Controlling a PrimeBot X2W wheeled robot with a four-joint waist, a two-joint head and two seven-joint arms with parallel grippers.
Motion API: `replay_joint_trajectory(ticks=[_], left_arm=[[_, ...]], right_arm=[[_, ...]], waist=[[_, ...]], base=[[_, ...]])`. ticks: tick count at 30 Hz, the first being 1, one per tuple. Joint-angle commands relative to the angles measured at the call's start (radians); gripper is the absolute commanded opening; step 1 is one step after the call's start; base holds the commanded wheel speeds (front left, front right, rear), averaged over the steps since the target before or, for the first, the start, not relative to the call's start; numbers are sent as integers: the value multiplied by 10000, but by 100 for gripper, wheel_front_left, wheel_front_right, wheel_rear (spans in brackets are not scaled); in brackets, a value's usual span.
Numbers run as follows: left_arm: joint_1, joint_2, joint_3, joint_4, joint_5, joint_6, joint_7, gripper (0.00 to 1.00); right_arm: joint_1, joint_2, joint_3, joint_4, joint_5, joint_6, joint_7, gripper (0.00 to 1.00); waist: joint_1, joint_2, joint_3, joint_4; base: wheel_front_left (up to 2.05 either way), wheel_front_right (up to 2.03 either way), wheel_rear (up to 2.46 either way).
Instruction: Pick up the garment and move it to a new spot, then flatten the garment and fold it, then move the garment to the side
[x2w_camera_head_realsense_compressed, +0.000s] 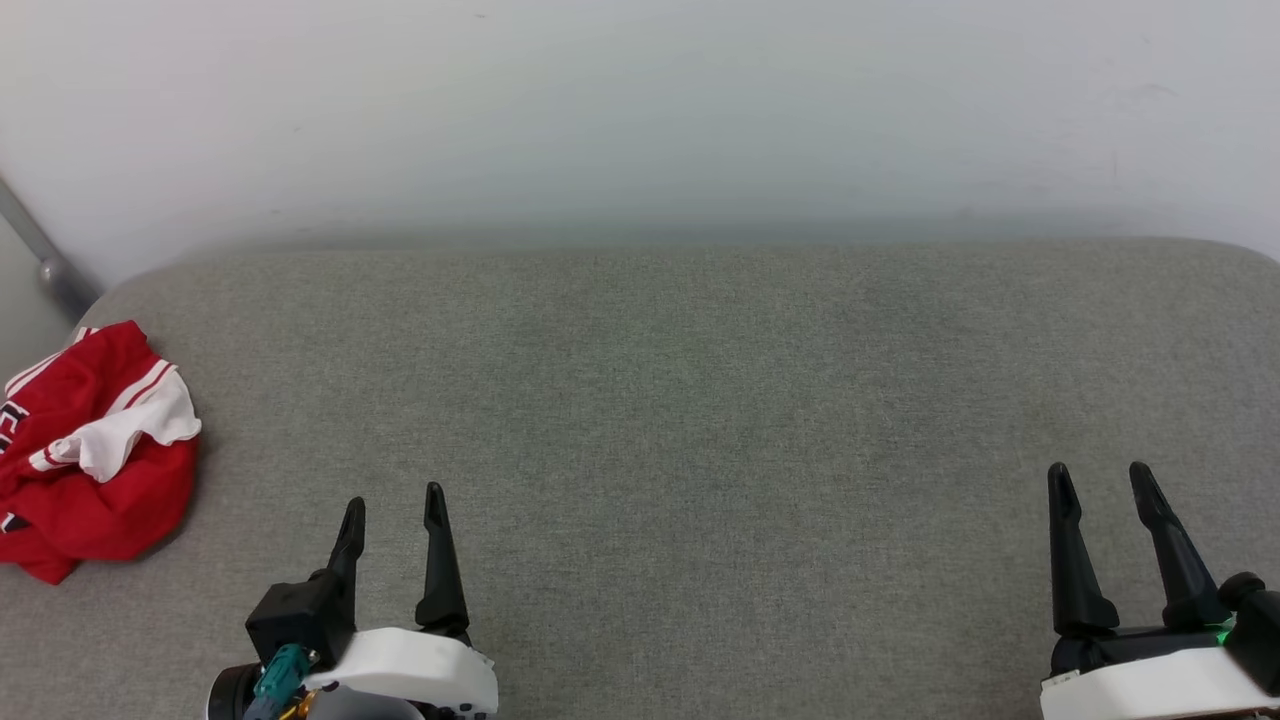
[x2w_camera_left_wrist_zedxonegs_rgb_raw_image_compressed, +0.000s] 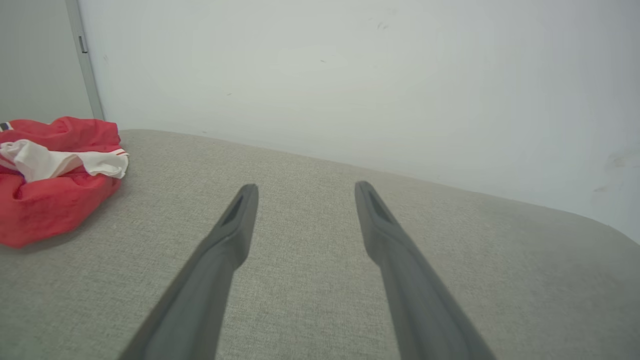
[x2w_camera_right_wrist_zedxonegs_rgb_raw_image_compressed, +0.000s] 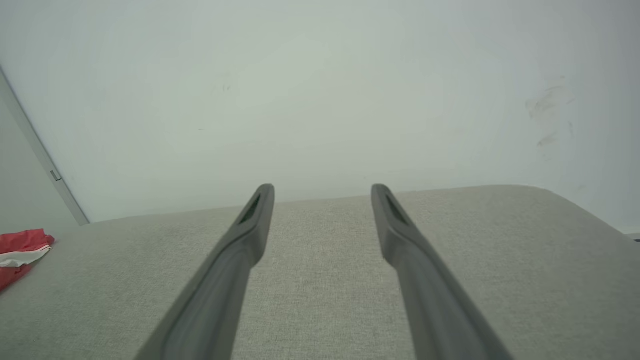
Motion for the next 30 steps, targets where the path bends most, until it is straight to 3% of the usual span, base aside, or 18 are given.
replay_joint_trajectory(ticks=[1, 30], left_arm=[[29, 22, -55, -28, 243, 51, -96, 100], [259, -35, -368, 98, 2277, 174, -643, 100]], right_arm=[[93, 1, -6, -137, -198, -2, -106, 100], [538, 7, 42, -306, -1605, -3, -664, 100]], waist=[[0, -1, -4, 3], [0, -1, 20, 47]], base=[[0, 0, 0], [0, 0, 0]])
